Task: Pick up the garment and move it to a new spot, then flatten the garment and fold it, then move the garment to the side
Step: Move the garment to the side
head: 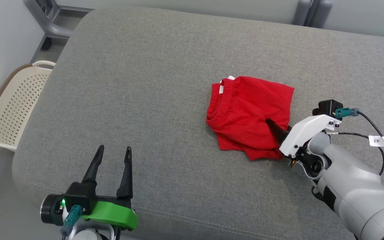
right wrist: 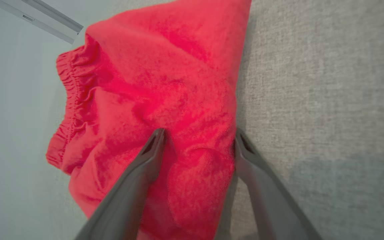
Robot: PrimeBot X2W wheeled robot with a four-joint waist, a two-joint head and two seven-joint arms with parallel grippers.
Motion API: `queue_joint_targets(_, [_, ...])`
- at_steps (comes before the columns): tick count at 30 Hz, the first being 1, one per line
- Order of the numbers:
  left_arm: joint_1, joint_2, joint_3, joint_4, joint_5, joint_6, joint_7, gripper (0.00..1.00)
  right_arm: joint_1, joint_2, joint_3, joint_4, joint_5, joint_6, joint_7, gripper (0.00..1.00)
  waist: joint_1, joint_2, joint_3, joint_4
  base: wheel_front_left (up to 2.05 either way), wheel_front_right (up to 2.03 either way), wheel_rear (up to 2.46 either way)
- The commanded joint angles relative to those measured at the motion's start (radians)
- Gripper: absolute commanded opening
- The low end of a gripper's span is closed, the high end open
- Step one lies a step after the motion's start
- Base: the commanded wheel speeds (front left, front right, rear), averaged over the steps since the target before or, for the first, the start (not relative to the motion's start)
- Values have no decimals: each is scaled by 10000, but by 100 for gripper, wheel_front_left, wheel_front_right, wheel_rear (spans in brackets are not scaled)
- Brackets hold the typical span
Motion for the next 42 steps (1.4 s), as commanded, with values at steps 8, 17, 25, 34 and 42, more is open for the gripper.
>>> queue_joint_targets(8, [-110,13,86,18,-99,108,7,100,-88,-243,321,-333,-181,-1,-301,0,0,0,-11,-210,0,0,0])
queue_joint_targets(17, [25,13,280,-39,48,1,7,100,-418,-766,928,-801,-686,-1,-501,0,0,0,-207,-1037,0,0,0])
queue_joint_targets(25, [48,17,475,-89,191,-73,7,100,-1002,-1363,1478,-1099,-1191,-1,-344,0,0,0,-198,-1839,0,0,0])
queue_joint_targets(34, [4,66,677,-166,415,-207,7,100,-1996,-2458,2202,-1706,-1760,-1,423,0,0,0,8,-2833,0,0,0])
queue_joint_targets(42, [-237,234,819,-328,607,-304,7,100,-2911,-3303,2401,-1799,-1745,-1,1052,0,0,0,430,-3442,0,0,0])
